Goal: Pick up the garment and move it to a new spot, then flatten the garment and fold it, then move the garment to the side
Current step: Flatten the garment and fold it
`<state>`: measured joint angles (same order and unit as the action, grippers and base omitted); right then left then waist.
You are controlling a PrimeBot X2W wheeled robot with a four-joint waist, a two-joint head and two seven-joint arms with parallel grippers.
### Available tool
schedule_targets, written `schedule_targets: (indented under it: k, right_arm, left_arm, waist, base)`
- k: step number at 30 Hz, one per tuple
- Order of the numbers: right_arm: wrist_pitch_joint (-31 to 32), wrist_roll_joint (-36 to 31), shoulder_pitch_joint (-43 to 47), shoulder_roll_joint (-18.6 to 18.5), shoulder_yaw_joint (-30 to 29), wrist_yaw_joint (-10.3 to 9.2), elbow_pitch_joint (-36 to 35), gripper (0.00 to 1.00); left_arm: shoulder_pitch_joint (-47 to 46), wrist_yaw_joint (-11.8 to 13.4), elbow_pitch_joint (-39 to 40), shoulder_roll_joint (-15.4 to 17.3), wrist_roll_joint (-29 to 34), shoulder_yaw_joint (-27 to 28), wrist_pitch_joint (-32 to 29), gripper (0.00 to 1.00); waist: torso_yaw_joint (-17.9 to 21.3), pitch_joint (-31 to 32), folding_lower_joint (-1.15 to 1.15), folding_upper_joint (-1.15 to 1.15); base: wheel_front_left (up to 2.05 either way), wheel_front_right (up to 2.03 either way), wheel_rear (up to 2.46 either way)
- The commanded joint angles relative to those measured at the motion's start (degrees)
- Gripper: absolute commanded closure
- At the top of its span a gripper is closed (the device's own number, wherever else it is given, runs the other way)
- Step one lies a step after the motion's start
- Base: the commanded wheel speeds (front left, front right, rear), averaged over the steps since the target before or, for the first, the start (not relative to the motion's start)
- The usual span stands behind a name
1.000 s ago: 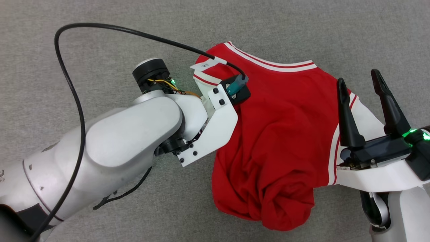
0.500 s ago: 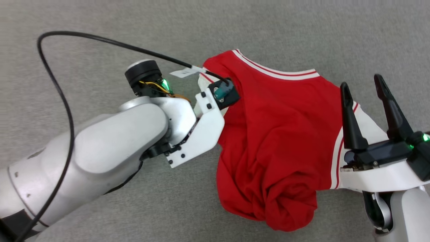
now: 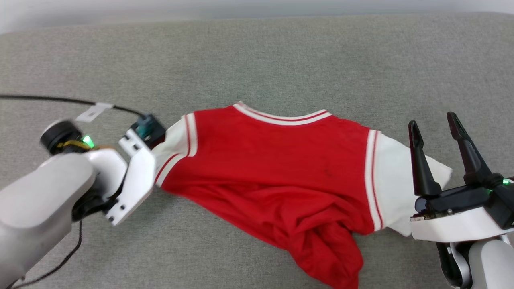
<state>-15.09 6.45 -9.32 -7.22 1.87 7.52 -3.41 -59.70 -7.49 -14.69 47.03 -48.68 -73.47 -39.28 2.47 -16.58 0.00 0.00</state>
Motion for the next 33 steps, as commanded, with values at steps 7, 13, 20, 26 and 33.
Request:
schedule_targets:
  k: [7, 13, 20, 26, 33]
  right_arm:
    - [-0.11, -0.41, 1.57, -0.49, -0.14, -0.06, 0.77, 0.0]
    - [-0.11, -0.62, 2.63, -0.42, -0.64, -0.06, 1.25, 0.0]
    - [-0.11, -0.51, 3.46, -0.19, -0.82, -0.06, 1.02, 0.0]
    - [-0.11, -0.4, 3.37, 0.29, -0.85, -0.06, 0.53, 0.0]
    - [-0.11, -0.65, 1.66, 0.8, -0.56, -0.06, -0.12, 0.0]
  left_arm:
    - [10.01, 0.32, -6.6, 1.14, -7.02, -0.05, 2.82, 1.0]
    - [9.74, 0.77, -8.51, -0.99, -8.26, 1.83, 6.95, 0.0]
    - [3.33, 0.16, -2.46, 2.52, -9.84, 3.4, 4.92, 0.0]
    - [-2.34, 0.59, 1.97, 5.88, -10.49, 5.89, 2.56, 0.0]
    - [-4.22, 1.55, -0.62, 4.47, -10.63, 5.52, -0.72, 0.0]
  waist:
    - [-0.92, 1.31, 0.0, 0.0]
    - [-1.81, 2.65, 0.0, 0.0]
    - [-1.94, 4.21, 0.0, 0.0]
    - [-1.22, 3.76, 0.0, 0.0]
    - [0.76, 0.71, 0.0, 0.0]
  base:
    - [0.0, 0.0, 0.0]
    - [0.0, 0.0, 0.0]
    - [0.0, 0.0, 0.0]
    - [0.0, 0.0, 0.0]
    - [0.0, 0.0, 0.0]
